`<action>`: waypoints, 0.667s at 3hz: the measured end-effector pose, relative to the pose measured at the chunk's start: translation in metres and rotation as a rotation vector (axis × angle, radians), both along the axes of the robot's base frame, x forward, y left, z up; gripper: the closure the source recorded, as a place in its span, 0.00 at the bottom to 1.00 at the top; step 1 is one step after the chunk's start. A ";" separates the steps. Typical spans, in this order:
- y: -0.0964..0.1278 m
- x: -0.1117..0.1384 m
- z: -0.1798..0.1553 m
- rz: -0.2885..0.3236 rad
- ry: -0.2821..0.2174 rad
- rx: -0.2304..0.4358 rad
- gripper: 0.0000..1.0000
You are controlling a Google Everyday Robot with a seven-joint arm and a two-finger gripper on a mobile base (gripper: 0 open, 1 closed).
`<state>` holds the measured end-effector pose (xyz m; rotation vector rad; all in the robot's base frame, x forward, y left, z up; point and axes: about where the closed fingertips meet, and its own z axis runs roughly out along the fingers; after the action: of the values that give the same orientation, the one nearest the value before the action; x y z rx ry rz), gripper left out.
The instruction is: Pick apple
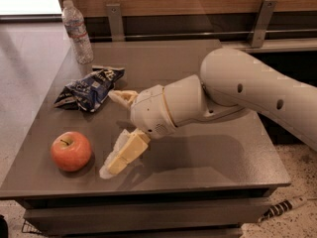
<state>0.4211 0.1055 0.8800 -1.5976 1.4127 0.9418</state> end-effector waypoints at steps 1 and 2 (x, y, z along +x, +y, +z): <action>0.018 0.000 -0.023 0.005 0.003 0.028 0.00; 0.035 -0.005 -0.056 0.011 0.038 0.096 0.00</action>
Offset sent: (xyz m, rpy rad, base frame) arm -0.0062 0.0486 -0.0912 0.1742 0.0821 0.0122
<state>0.4165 0.1409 0.8245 -1.5252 1.3646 1.0361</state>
